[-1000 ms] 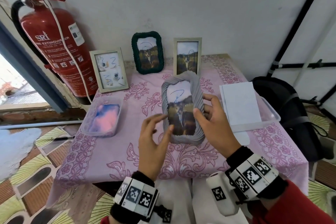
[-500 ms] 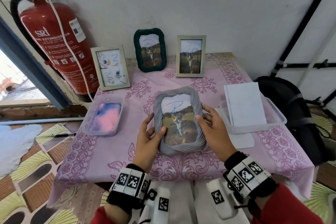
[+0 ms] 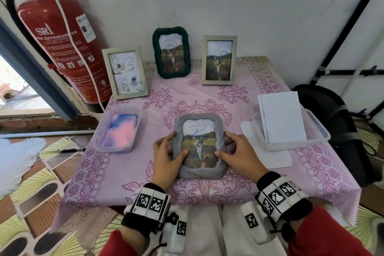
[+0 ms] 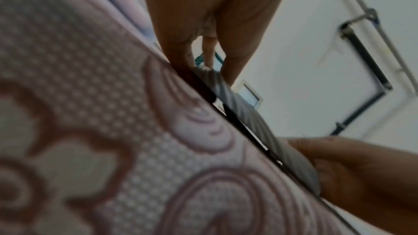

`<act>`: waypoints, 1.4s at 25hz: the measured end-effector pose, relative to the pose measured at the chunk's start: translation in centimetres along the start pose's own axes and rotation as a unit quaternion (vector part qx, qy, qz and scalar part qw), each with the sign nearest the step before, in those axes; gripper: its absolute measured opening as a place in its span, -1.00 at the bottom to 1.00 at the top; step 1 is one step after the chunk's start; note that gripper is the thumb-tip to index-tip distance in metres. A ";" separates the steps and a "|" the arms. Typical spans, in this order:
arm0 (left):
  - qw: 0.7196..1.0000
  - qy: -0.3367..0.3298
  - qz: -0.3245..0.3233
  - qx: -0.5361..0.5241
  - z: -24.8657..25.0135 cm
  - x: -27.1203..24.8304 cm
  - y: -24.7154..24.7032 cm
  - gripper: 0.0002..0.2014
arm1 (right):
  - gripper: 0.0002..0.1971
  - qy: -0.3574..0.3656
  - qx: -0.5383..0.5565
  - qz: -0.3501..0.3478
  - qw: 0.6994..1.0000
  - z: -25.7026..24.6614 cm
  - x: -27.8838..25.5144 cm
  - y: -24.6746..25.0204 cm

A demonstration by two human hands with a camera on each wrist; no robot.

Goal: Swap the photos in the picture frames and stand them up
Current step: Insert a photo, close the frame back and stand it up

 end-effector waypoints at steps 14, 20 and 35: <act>0.983 -0.029 0.024 0.181 0.0 -0.2 0.8 -0.44 | -0.45 0.041 0.014 0.004 0.999 0.3 -1.0 0.4; 0.997 -0.031 0.011 0.076 1.6 1.0 2.3 -0.60 | -0.57 0.109 -0.041 0.059 0.991 0.0 -1.7 0.3; 0.906 -0.024 -0.105 0.410 0.5 11.7 11.7 -0.49 | -0.58 0.109 -0.096 0.058 0.988 0.6 -1.7 -0.1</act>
Point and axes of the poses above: each hand's wrist, its own x-axis towards the middle knuckle, its own y-axis out of the back of the hand, z = x × y, the point moved 8 cm from there along x, towards the middle knuckle, and after that the axes turned 11 degrees about z, right-handed, at the moved point
